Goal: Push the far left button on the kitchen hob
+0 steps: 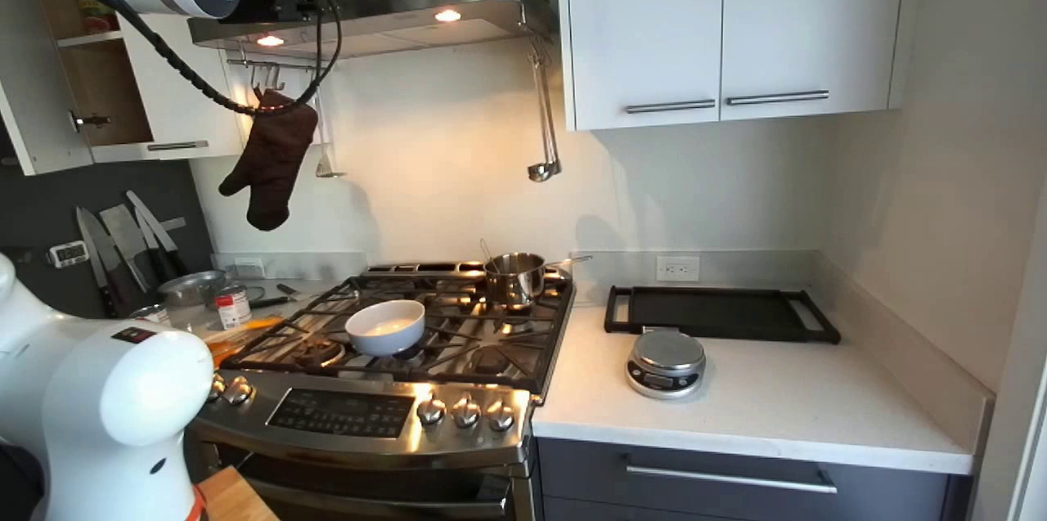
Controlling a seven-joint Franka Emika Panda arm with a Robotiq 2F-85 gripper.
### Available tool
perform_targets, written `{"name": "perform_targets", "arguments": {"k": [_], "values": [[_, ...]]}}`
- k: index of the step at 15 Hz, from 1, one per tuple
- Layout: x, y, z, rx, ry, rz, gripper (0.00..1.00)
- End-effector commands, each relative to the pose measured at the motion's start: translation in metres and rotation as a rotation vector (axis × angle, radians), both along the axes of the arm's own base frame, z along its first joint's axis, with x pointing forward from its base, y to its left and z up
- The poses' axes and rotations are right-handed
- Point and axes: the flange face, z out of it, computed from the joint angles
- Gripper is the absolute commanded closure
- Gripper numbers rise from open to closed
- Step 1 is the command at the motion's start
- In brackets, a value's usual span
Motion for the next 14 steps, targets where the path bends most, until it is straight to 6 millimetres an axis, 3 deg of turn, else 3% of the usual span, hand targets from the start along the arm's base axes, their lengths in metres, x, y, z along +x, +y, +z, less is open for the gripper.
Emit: {"name": "perform_targets", "arguments": {"k": [1, 7, 14], "values": [[0.012, 0.005, -0.006, 0.037, 0.004, 0.009, 1.00], [0.024, 0.012, -0.021, 0.061, -0.028, -0.036, 1.00], [0.028, 0.020, -0.049, 0.209, -0.052, -0.142, 1.00]]}}
